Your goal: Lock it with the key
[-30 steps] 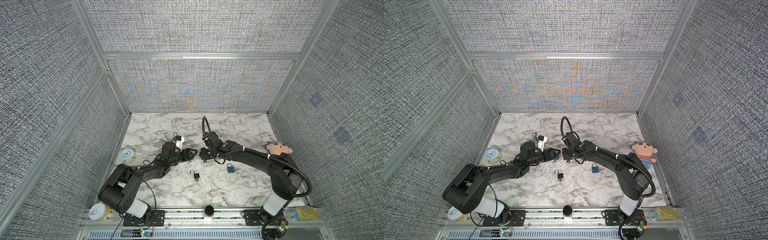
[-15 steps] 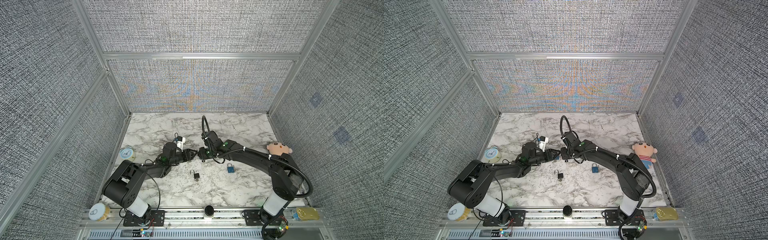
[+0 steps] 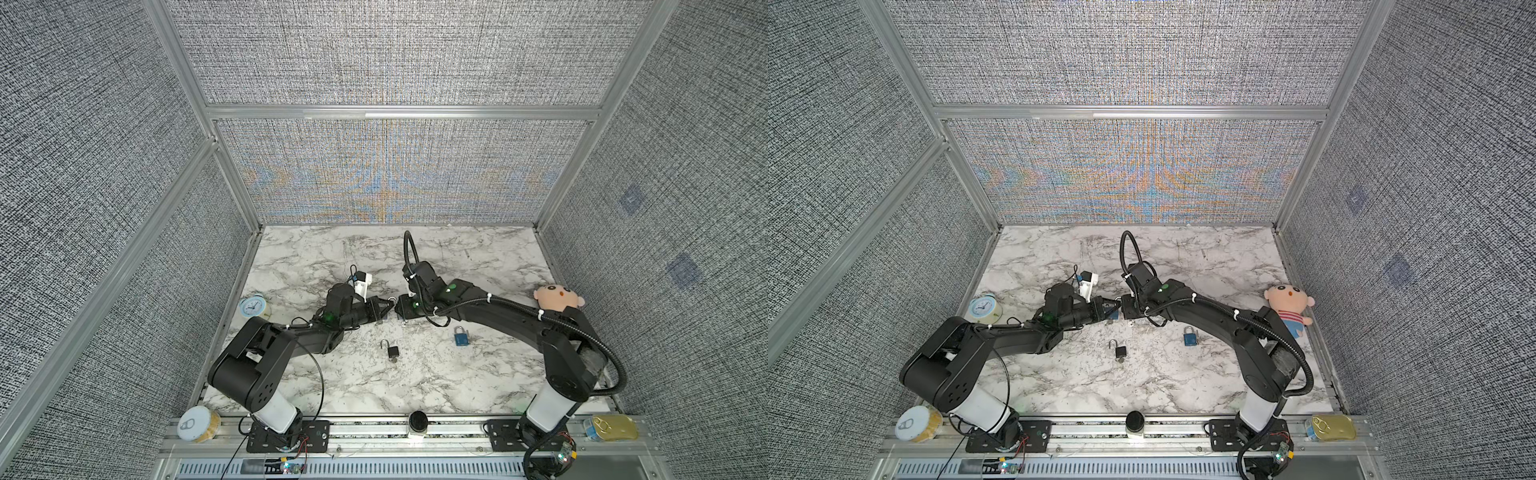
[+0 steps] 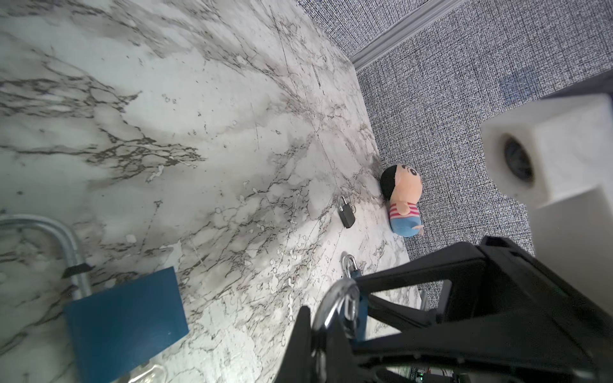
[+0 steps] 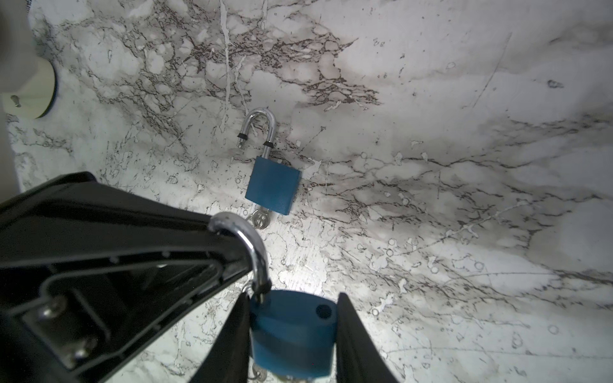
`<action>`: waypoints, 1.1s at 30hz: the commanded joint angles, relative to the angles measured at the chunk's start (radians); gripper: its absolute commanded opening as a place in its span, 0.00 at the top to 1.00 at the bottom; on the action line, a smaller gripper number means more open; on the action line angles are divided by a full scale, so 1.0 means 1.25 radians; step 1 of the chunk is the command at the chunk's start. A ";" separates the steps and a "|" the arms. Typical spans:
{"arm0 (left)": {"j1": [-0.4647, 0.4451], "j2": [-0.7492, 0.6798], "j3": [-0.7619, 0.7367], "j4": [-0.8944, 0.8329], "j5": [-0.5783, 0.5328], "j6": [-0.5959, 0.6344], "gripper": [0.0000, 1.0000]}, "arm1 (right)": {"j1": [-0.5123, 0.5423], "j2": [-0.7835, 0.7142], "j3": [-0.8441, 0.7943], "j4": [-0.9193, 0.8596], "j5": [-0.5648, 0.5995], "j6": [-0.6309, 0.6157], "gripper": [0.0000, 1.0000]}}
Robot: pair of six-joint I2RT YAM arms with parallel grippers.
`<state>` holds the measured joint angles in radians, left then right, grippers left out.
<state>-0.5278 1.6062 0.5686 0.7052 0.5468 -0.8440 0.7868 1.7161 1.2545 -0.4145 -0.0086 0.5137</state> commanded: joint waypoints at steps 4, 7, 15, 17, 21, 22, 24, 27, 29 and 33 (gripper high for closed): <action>0.000 0.008 -0.001 0.040 0.018 -0.010 1.00 | -0.001 -0.017 0.000 0.035 -0.021 0.003 0.70; 0.000 0.003 -0.006 0.050 0.012 -0.026 1.00 | -0.008 -0.026 -0.014 0.054 -0.041 0.007 0.58; 0.000 -0.051 -0.017 0.060 -0.017 -0.085 1.00 | -0.047 -0.128 -0.123 0.153 -0.085 0.019 0.50; -0.002 -0.074 -0.015 0.041 -0.035 -0.087 1.00 | -0.047 -0.153 -0.148 0.175 -0.086 0.006 0.50; -0.011 -0.132 -0.009 -0.011 -0.089 -0.089 1.00 | -0.034 -0.211 -0.231 0.267 -0.115 -0.011 0.50; -0.014 -0.145 -0.009 -0.021 -0.103 -0.090 1.00 | -0.030 -0.226 -0.254 0.297 -0.123 -0.012 0.50; -0.018 -0.169 -0.009 -0.039 -0.125 -0.093 1.00 | -0.021 -0.253 -0.301 0.340 -0.122 -0.011 0.50; -0.025 -0.198 -0.005 -0.063 -0.151 -0.100 1.00 | -0.004 -0.285 -0.336 0.377 -0.080 -0.019 0.50; -0.031 -0.210 0.000 -0.081 -0.163 -0.102 1.00 | 0.008 -0.303 -0.359 0.403 -0.045 -0.023 0.50; -0.046 -0.222 0.015 -0.106 -0.177 -0.105 1.00 | 0.031 -0.321 -0.387 0.456 -0.002 -0.031 0.50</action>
<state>-0.5777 1.3384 0.5728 0.5838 0.3546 -0.9699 0.8135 1.3251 0.7822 0.0593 -0.0765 0.4904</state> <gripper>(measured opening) 0.096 0.497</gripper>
